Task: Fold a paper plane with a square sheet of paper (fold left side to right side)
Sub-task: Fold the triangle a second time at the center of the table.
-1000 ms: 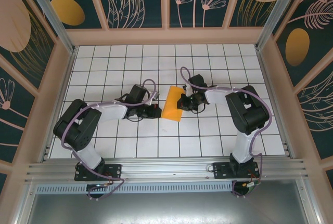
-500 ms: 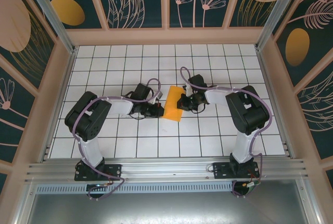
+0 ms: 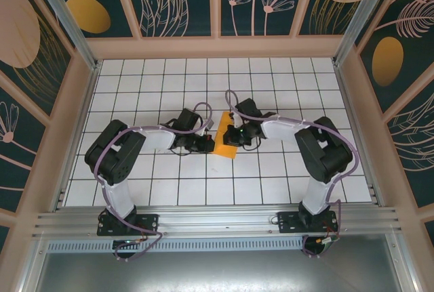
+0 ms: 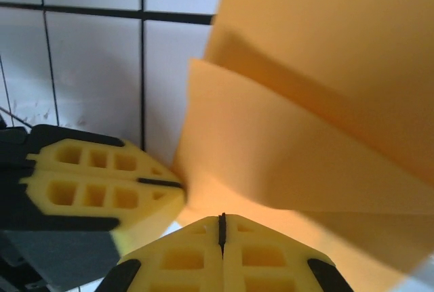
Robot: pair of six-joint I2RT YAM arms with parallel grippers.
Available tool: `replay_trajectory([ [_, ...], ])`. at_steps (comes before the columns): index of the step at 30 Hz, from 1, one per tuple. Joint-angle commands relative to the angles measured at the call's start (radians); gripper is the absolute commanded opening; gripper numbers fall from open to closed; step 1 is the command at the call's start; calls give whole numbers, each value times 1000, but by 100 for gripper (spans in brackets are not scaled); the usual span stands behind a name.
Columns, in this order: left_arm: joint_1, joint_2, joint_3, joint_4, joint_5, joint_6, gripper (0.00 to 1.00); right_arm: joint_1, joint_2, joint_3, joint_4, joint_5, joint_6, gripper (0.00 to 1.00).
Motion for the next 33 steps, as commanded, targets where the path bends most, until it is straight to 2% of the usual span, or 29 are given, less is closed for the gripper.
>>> replay_trajectory([
  [1, -9, 32, -16, -90, -104, 22, 2, 16, 57, 57, 9, -30, 20, 0],
  [19, -11, 31, -13, -94, -114, 13, 1, 21, 109, 44, -8, -33, 17, 0],
  [33, -12, 43, -23, -103, -134, 14, 0, -28, 126, 28, -106, 56, -41, 0],
])
